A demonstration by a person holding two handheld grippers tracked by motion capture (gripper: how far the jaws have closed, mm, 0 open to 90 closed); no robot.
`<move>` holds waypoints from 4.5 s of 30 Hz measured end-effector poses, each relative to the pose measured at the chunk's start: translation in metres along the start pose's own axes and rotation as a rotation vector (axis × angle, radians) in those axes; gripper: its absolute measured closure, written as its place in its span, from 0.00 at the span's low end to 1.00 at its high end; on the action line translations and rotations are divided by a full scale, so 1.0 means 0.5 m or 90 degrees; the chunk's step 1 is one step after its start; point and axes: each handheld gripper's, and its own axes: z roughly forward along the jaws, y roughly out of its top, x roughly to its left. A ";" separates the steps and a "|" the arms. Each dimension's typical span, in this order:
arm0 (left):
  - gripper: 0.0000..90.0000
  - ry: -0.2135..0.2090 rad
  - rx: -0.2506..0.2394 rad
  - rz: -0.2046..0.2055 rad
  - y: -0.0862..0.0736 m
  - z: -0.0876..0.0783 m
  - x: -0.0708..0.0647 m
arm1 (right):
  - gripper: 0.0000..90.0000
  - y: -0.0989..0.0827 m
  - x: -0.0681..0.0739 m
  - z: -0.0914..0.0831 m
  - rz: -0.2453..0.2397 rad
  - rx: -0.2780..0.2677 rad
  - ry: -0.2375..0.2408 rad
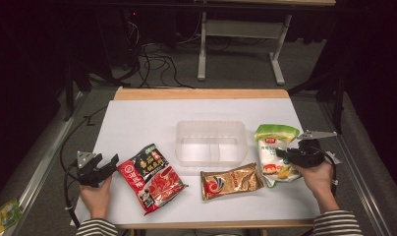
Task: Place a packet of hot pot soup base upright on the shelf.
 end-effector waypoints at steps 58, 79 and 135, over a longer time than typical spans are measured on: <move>0.39 -0.004 0.000 0.000 0.000 0.000 0.001 | 0.90 0.102 0.156 -0.030 -0.076 -0.138 0.022; 0.39 -0.002 -0.005 0.000 -0.001 0.000 -0.001 | 0.90 0.180 0.170 0.064 -0.072 -0.134 0.000; 0.39 -0.002 -0.004 0.001 -0.001 0.000 -0.001 | 0.74 0.186 0.198 0.138 -0.109 -0.060 -0.023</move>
